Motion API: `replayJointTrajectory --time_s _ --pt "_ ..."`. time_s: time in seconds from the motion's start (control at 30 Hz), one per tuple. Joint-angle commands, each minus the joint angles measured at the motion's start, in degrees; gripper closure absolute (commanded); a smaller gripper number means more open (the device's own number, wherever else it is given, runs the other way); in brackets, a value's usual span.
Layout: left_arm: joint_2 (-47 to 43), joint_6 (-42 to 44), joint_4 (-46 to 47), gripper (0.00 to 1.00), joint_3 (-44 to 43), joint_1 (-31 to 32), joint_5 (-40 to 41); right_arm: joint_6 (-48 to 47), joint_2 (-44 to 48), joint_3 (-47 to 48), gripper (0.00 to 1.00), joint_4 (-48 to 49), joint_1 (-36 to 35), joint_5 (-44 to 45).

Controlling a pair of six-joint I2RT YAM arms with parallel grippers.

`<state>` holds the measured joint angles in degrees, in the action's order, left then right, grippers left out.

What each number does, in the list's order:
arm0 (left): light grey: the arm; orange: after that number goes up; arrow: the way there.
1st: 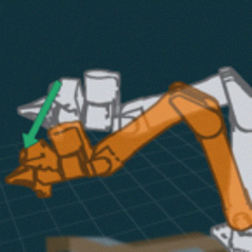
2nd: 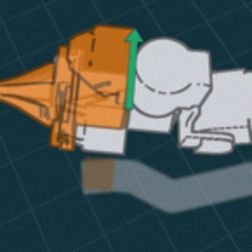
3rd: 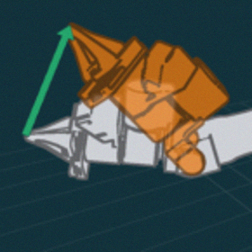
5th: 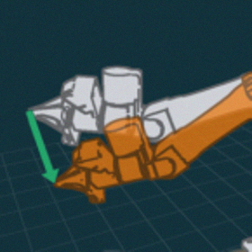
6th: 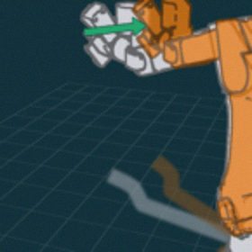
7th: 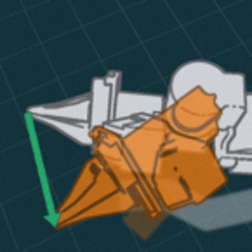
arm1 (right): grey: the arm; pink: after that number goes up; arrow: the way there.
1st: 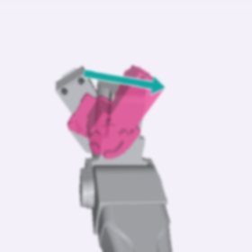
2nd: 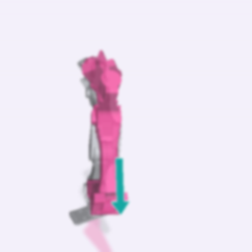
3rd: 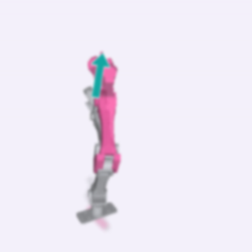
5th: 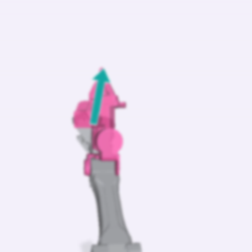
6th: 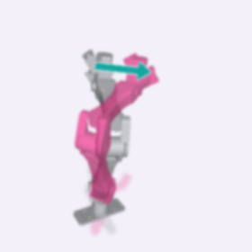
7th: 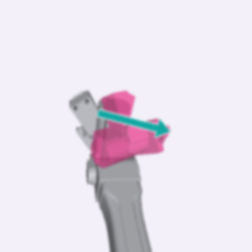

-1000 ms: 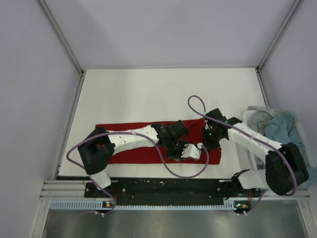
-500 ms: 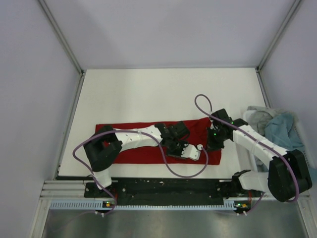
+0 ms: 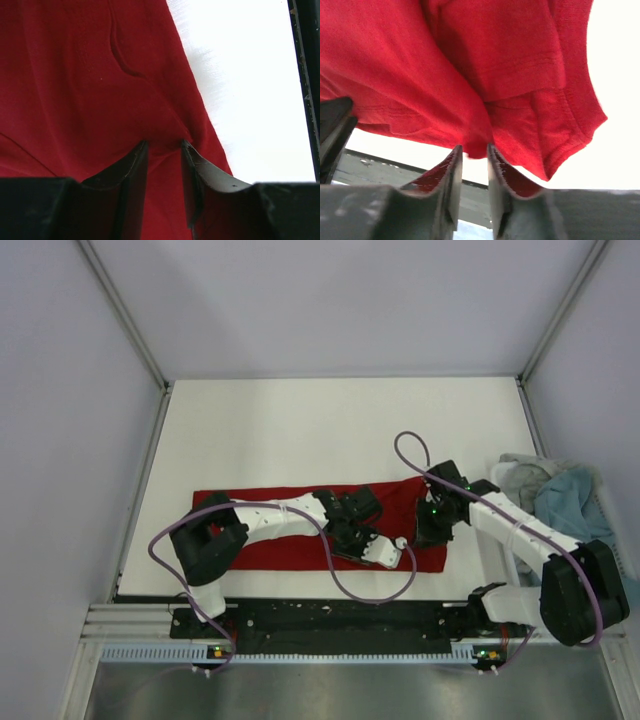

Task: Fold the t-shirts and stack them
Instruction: Fold the other side of the tshirt into a rectangle

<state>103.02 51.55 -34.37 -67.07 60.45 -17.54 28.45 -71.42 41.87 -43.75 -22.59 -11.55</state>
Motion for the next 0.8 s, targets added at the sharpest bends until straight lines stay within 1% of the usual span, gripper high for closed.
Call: replayJointTrajectory --time_s 0.0,0.07,0.1,0.17,0.27,0.33,0.43,0.57,0.63,0.77 --pt "-0.3 1.2 0.1 0.63 0.3 -0.1 -1.2 3.0 1.4 -0.2 0.60 -2.2 0.5 4.4" --pt "-1.0 1.0 0.4 0.64 0.7 -0.2 -1.4 4.1 4.0 1.3 0.48 -2.7 1.2 7.4" --pt "-1.2 1.0 0.6 0.64 0.9 -0.2 -1.6 4.4 5.6 2.3 0.46 -2.3 2.0 8.4" --pt "-1.7 0.6 1.1 0.64 1.1 -0.2 -1.9 4.3 6.9 4.3 0.50 1.1 3.9 9.3" --pt "-1.2 0.0 1.8 0.67 1.0 -0.2 -1.5 4.1 5.2 5.4 0.61 8.4 7.3 9.8" --pt "-0.9 -0.4 1.9 0.68 1.1 -0.2 -1.4 3.6 1.8 6.4 0.62 12.7 9.7 8.2" --pt "-1.2 -0.8 2.2 0.69 1.4 -0.2 -1.4 2.2 -4.5 9.1 0.62 16.9 10.2 9.0" --pt "-1.5 -1.7 3.2 0.69 2.0 -0.2 -1.0 1.7 -12.7 12.4 0.63 19.9 11.2 9.0" --pt "-1.6 -1.8 3.2 0.69 2.3 -0.2 -1.0 1.3 -15.8 13.8 0.63 21.9 11.4 8.7" --pt "-1.5 -2.1 3.1 0.69 2.5 -0.2 -0.8 1.7 -21.2 16.2 0.64 22.6 12.0 7.1"
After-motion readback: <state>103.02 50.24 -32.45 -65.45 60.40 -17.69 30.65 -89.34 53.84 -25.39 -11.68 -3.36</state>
